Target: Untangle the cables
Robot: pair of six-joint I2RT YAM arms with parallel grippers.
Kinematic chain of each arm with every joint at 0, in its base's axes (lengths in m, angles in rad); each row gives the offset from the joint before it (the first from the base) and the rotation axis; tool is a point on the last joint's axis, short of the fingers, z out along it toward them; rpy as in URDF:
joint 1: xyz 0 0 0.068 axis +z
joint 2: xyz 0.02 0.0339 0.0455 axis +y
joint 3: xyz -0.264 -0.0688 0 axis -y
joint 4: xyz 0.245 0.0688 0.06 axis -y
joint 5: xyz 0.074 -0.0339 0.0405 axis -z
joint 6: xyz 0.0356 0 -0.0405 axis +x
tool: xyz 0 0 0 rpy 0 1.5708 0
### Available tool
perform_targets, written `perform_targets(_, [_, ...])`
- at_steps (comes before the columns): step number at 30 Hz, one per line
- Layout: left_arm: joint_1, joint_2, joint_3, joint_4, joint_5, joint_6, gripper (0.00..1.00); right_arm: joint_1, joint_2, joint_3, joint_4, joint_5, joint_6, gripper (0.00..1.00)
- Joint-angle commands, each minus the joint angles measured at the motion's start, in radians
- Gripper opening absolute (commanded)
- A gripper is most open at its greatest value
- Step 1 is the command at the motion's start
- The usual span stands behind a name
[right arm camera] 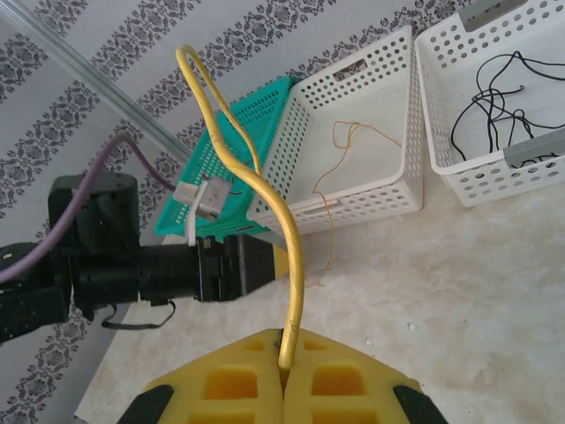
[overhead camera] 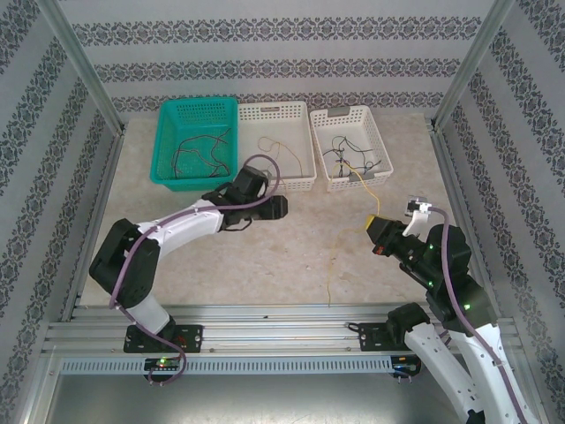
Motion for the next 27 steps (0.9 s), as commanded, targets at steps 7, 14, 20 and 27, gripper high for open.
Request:
perform_targets(7, [-0.043, 0.169, 0.086, 0.098, -0.115, 0.024, 0.70, 0.010, -0.033, -0.011, -0.015, 0.014, -0.017, 0.00])
perform_targets(14, [-0.051, 0.302, 0.179, 0.077, -0.202, 0.075, 0.68, 0.010, -0.053, -0.026, -0.021, 0.006, -0.019, 0.00])
perform_targets(20, [-0.052, 0.348, 0.216, 0.065, -0.262, 0.114, 0.49, 0.010, -0.070, -0.047, -0.026, 0.007, -0.027, 0.00])
perform_targets(27, [-0.052, 0.342, 0.216, 0.077, -0.256, 0.114, 0.20, 0.011, -0.079, -0.057, -0.022, 0.006, -0.026, 0.00])
